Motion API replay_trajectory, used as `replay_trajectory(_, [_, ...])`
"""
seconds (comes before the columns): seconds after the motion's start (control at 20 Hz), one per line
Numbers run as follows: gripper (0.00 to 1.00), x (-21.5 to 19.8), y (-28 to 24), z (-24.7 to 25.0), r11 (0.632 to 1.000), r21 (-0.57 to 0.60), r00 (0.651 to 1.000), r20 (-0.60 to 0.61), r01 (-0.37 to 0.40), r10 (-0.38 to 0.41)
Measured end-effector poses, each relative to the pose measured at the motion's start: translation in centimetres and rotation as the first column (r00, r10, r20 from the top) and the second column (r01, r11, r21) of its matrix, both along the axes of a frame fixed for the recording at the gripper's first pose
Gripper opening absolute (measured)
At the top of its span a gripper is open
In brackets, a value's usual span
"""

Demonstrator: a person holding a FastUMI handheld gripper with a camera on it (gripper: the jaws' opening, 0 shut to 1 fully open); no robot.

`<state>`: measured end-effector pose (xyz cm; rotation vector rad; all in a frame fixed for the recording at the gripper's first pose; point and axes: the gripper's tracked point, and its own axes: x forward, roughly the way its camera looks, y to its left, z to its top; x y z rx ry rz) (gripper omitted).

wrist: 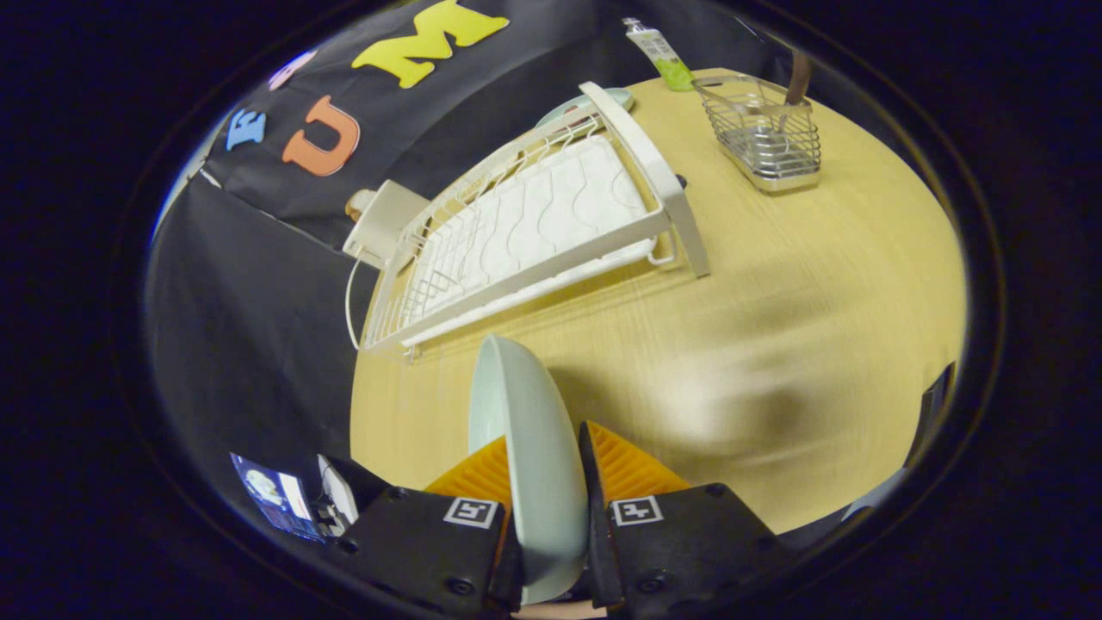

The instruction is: Take the plate from the dish rack, then take the spoon from the basket and place it into the plate.

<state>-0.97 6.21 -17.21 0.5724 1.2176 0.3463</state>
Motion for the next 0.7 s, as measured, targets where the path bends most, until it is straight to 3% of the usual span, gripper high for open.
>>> replay_trajectory(0.25, [0.41,1.0,-1.8,-0.8,0.999,-0.044,0.999,0.032,0.011,-0.009])
replay_trajectory(0.45, [0.56,1.8,-3.0,-1.2,0.998,-0.059,0.999,0.043,0.034,-0.031])
replay_trajectory(0.7, [0.57,2.3,-5.1,-0.4,0.995,-0.088,0.992,0.121,0.056,-0.045])
